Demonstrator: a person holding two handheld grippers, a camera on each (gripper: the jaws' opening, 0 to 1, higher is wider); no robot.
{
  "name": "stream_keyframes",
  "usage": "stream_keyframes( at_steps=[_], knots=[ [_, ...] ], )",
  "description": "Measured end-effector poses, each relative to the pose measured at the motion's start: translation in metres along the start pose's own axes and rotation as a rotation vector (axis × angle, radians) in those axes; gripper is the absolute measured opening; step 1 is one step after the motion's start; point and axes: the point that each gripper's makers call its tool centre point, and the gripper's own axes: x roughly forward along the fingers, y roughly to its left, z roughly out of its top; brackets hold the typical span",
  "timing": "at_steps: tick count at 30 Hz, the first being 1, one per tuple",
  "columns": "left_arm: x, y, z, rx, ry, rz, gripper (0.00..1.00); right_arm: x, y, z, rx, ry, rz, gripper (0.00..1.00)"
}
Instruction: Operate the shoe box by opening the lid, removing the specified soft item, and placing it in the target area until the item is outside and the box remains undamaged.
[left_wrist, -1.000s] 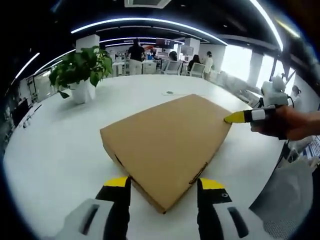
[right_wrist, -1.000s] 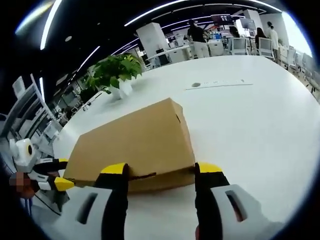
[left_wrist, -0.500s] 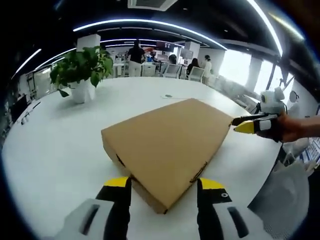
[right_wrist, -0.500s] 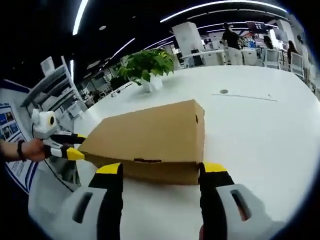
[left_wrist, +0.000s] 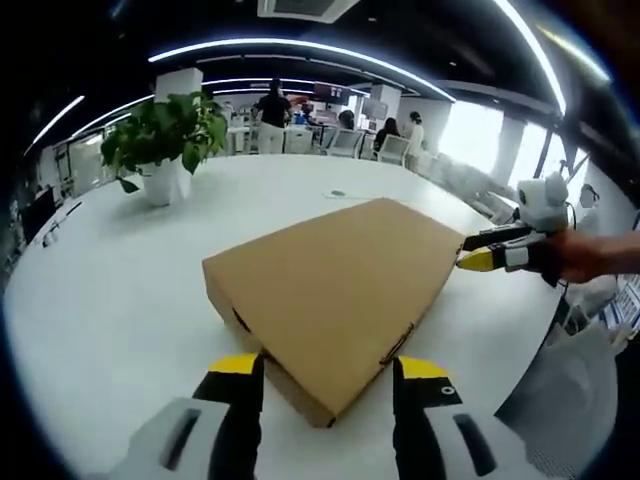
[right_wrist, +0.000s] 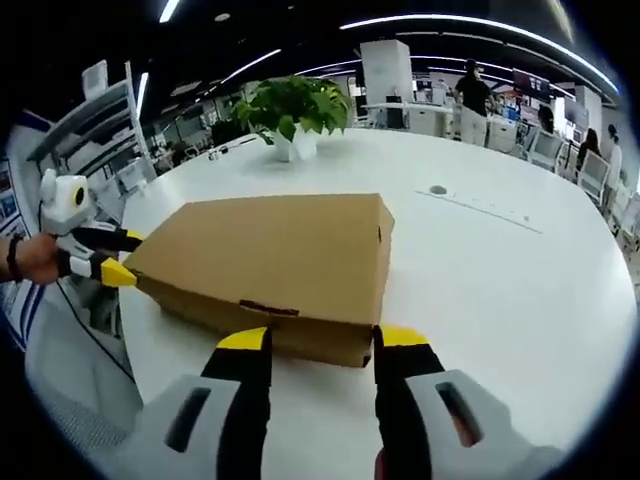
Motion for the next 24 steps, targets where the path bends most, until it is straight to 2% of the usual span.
stream_keyframes(
  at_steps=[9,20,24],
  knots=[
    [-0.007,-0.002,0.006,-0.035,-0.024,0.003,0.51,-0.007,0.002,0.008,0.014,-0.029,-0.008,0.37],
    [-0.024,-0.006,0.027,-0.113,-0.100,0.004,0.50,-0.021,0.004,0.027,0.057,-0.102,-0.017,0.36],
    [-0.029,-0.007,0.035,-0.117,-0.121,-0.002,0.49,-0.026,0.004,0.037,0.062,-0.122,-0.018,0.36]
  ],
)
